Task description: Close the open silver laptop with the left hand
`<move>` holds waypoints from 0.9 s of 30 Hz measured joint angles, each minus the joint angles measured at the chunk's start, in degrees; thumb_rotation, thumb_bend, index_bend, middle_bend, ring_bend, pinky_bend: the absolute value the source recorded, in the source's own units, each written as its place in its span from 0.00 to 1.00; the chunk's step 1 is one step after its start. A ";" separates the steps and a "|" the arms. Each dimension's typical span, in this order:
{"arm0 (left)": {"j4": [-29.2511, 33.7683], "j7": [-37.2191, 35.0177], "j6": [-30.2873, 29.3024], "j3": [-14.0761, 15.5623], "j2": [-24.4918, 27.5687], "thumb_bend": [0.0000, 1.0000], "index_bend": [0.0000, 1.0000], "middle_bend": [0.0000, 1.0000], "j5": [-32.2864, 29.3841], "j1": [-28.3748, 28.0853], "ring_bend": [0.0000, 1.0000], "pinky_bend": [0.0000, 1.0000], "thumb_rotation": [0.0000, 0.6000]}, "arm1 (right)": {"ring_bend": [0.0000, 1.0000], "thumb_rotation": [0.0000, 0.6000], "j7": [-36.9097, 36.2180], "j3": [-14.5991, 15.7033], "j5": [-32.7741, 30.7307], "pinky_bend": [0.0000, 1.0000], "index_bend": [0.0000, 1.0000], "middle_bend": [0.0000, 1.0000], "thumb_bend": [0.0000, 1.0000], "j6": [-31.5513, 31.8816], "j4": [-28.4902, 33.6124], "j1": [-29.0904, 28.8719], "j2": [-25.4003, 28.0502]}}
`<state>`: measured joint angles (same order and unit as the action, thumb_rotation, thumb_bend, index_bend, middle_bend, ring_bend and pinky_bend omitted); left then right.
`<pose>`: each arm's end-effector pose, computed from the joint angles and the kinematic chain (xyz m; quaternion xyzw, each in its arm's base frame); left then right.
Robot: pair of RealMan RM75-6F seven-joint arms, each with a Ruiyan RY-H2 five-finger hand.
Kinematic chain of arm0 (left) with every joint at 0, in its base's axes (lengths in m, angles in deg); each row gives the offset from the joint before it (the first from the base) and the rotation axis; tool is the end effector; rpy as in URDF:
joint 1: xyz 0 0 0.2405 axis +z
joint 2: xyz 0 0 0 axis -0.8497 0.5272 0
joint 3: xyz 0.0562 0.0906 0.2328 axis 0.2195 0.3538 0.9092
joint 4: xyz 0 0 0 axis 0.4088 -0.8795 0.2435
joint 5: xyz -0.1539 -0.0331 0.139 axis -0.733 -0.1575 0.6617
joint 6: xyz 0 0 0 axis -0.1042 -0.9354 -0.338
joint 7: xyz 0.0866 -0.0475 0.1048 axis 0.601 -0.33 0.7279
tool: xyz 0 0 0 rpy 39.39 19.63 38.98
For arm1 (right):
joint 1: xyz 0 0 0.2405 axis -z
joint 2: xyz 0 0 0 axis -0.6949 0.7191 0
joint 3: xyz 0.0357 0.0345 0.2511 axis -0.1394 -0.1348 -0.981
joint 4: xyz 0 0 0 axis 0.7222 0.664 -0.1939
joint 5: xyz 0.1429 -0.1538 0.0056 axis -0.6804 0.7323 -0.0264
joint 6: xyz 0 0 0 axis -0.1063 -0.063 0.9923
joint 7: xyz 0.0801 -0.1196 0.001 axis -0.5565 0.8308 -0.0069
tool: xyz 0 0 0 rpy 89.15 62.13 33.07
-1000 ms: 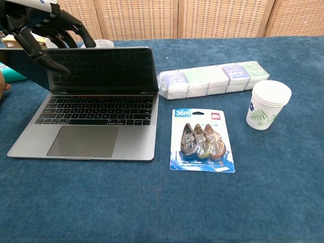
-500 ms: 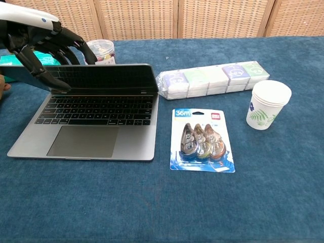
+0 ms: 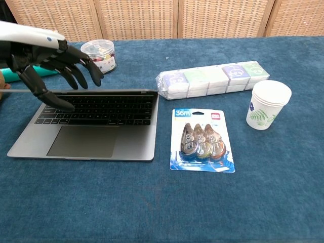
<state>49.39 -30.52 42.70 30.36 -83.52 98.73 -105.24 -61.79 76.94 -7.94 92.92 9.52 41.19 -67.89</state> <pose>-0.1246 0.2893 0.0684 -0.7167 -0.5644 -0.3146 0.2623 -0.3406 -0.1899 0.2289 0.4659 -0.4034 0.3099 0.7240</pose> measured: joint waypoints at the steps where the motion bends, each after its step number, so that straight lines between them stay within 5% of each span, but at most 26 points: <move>1: -0.01 0.21 -0.03 0.25 -0.22 0.20 0.36 0.20 -0.04 0.04 0.26 0.24 1.00 | 0.00 1.00 -0.10 -0.15 -0.21 0.00 0.17 0.00 0.37 0.12 0.00 0.07 0.05; 27: -2.01 1.26 0.43 5.41 -4.64 0.20 0.36 0.20 0.79 2.75 0.26 0.24 1.00 | 0.00 1.00 -0.66 -2.15 -2.47 0.00 0.17 0.00 0.37 2.35 0.13 1.03 0.20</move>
<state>47.38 -29.26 43.13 35.77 -88.16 99.52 -102.49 -62.45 74.78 -10.41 95.28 9.65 42.21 -67.69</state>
